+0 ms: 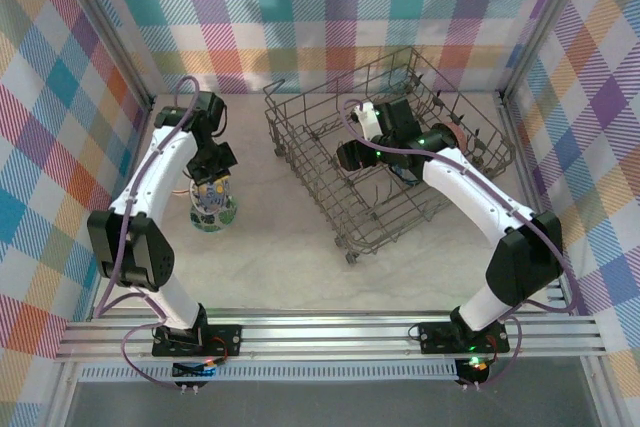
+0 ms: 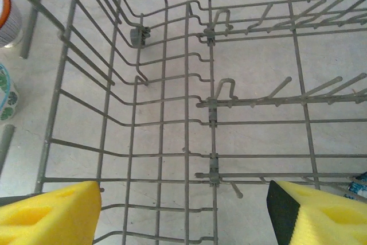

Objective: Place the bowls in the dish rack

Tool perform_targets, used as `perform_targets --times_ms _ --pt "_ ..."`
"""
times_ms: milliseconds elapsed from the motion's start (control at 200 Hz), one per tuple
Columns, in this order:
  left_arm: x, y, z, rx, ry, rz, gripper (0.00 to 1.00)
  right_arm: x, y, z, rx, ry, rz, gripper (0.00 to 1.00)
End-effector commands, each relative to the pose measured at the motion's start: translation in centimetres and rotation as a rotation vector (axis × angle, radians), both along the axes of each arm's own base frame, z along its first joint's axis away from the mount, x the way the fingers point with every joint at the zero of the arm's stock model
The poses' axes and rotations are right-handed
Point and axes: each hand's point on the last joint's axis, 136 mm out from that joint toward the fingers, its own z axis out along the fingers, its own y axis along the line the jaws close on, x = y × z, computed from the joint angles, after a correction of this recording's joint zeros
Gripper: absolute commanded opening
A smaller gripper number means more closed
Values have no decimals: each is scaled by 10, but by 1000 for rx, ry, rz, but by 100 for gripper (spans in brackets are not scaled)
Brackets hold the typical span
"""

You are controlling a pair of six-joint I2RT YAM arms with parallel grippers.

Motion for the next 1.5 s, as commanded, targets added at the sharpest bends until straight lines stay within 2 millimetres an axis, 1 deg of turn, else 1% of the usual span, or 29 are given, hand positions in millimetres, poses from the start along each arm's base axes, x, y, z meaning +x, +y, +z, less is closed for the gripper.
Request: perform_targets --times_ms 0,80,180,375,460,555,615,700,805,900,990,1055,1205,1355,1495 --pt "0 3 37 -4 -106 51 0 -4 9 34 77 -43 28 77" --pt "5 1 58 -37 -195 94 0 -5 11 40 85 -52 31 76" --pt "14 -5 92 -68 -320 139 0 -5 15 55 104 -81 39 76" --pt "35 -41 164 -137 -557 164 0 -4 35 93 148 -160 84 75" --pt "43 -56 193 -173 -653 177 0 -3 47 115 177 -206 107 75" --pt "50 -75 219 -206 -734 178 0 -4 61 136 215 -255 129 74" --pt "53 -87 230 -230 -769 178 0 -5 71 146 242 -281 139 74" --pt "56 -103 241 -261 -802 176 0 -8 87 159 291 -313 151 72" --pt "57 -118 257 -288 -843 168 0 -12 107 164 336 -328 159 71" --pt "56 -130 263 -313 -849 162 0 -16 123 166 366 -350 157 69" --pt "55 -138 263 -333 -846 155 0 -16 134 165 385 -379 148 68" --pt "54 -142 262 -337 -842 150 0 -12 134 164 401 -397 114 68" --pt "52 -147 261 -345 -838 145 0 5 124 159 400 -443 1 66" --pt "52 -150 261 -354 -835 140 0 14 119 154 404 -481 -56 64" --pt "54 -156 260 -379 -830 135 0 23 124 151 397 -490 -68 61"
